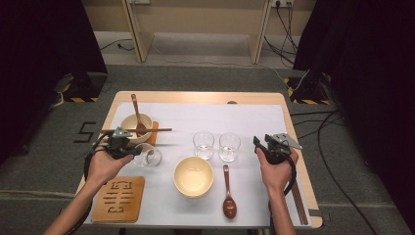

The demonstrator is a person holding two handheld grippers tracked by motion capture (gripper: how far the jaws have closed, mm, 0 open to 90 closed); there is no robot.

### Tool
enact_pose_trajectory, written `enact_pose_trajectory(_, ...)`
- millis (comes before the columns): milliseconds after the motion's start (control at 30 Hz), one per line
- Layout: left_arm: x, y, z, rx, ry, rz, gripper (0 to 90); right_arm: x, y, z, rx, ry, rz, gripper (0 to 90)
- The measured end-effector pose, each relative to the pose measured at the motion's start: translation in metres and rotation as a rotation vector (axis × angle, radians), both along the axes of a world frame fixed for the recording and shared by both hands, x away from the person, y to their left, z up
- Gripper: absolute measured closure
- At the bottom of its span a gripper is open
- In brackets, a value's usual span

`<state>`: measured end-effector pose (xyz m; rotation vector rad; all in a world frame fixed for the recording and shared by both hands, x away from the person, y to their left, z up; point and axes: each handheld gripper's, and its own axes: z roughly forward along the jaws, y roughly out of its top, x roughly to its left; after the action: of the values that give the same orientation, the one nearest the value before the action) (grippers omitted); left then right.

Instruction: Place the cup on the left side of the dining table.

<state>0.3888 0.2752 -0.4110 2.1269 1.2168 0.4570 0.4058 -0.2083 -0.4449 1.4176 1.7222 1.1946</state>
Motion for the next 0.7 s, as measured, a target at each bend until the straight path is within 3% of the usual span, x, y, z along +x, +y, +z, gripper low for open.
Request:
enact_pose_trajectory(433, 0.001, 0.012, -0.015, 0.008, 0.045, 0.027, 83.7, 0.0, -0.001, 0.001, -0.001, -0.001, -0.002, 52.1)
enact_pose_trajectory(700, 0.004, 0.01, -0.014, 0.016, 0.058, 0.027, 83.7, 0.0, 0.0, 0.001, -0.003, -0.003, -0.001, 52.0)
